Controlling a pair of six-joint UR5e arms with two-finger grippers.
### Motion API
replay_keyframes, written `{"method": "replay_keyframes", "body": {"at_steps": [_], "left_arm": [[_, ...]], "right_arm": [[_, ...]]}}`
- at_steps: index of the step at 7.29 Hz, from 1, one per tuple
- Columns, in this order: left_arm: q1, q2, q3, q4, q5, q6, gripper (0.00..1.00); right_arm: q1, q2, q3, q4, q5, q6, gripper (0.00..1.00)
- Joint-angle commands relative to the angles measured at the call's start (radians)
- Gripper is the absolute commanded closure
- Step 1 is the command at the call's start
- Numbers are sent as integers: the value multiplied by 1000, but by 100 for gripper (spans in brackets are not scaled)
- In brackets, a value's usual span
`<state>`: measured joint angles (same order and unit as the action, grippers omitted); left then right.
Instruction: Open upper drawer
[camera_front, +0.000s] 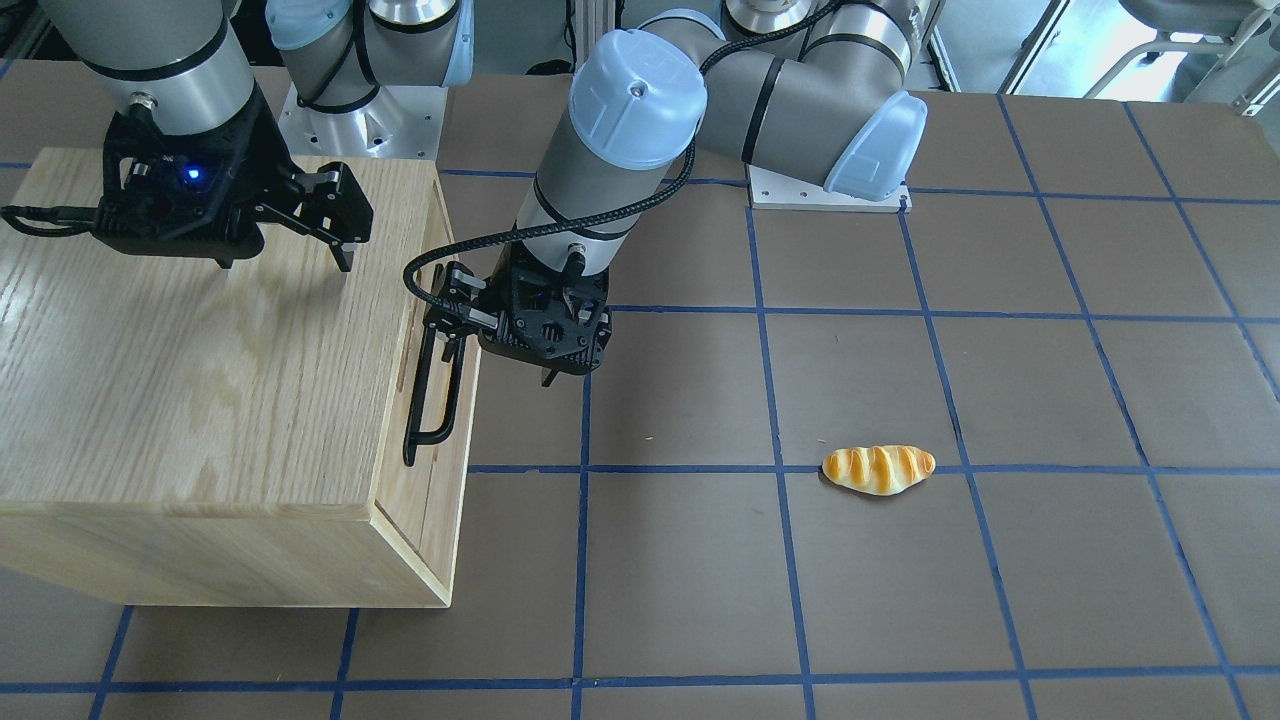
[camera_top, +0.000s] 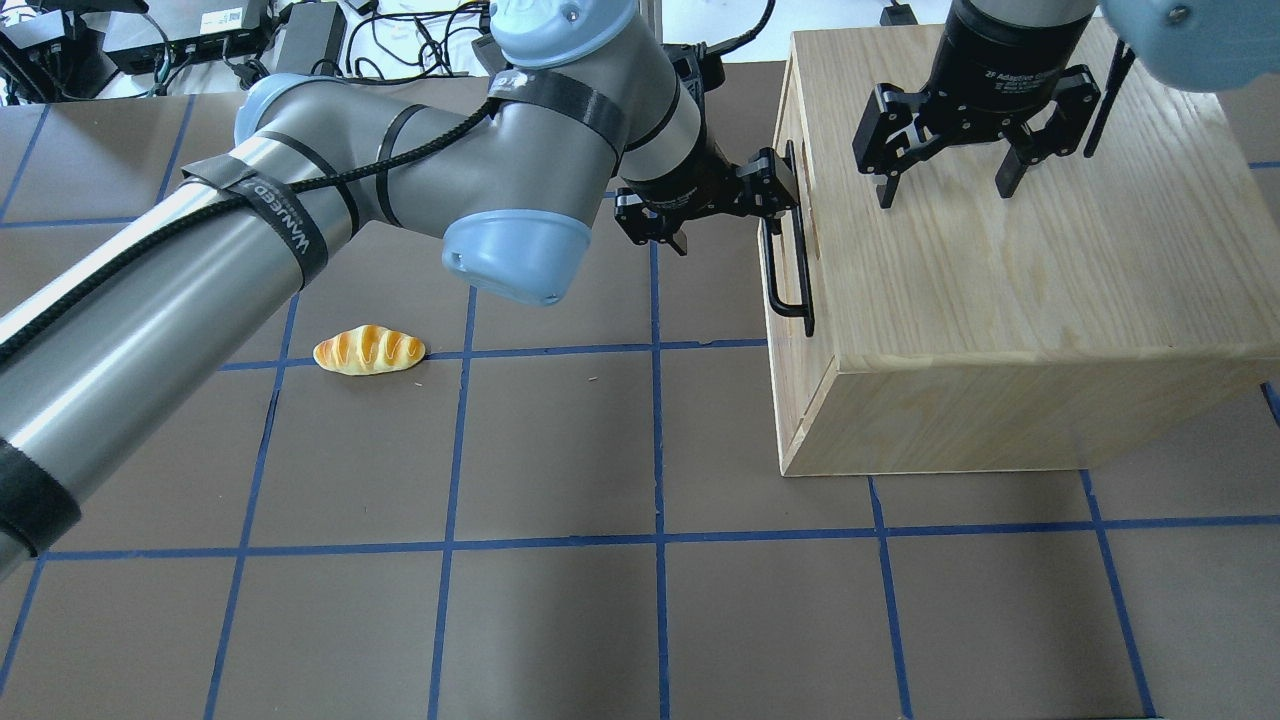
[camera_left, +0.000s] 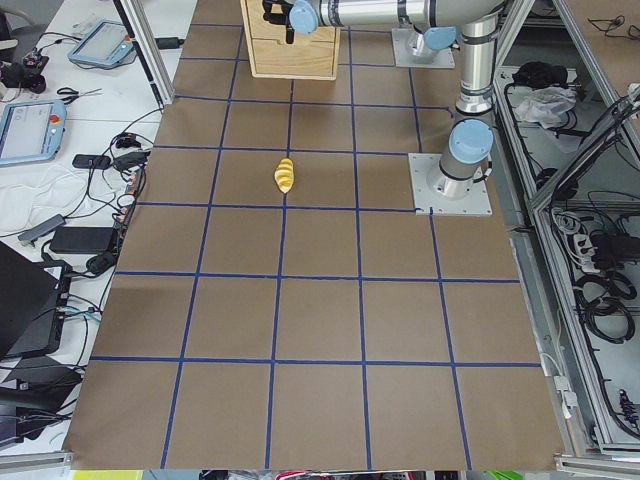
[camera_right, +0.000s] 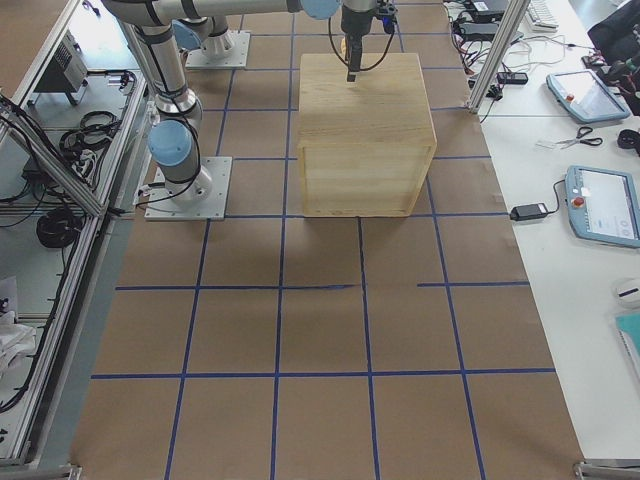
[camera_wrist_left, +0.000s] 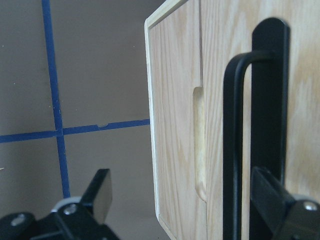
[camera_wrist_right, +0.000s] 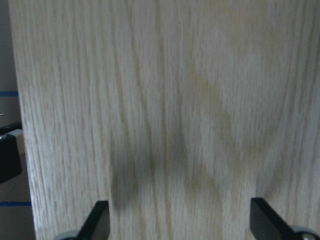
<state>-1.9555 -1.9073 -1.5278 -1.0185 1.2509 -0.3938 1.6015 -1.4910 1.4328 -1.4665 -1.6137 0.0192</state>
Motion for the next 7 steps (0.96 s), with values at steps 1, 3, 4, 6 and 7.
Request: {"method": "replay_keyframes", "body": {"at_steps": [1,3,4,6,7], "left_arm": [[0,-12,3,0,2,0,0],[-2,-21,1,2,2,3,0],[-2,-22,-2,6,10,10,0],[0,-21,1,8,25,15,0],[0,-21,6,6,71,24,0]], "right_arm": [[0,0,0,0,0,1,0],[0,0,0,0,0,-1,0],[0,0,1,0,0,1,0],[0,0,0,0,0,1,0],[0,0,0,0,0,-1,0]]}}
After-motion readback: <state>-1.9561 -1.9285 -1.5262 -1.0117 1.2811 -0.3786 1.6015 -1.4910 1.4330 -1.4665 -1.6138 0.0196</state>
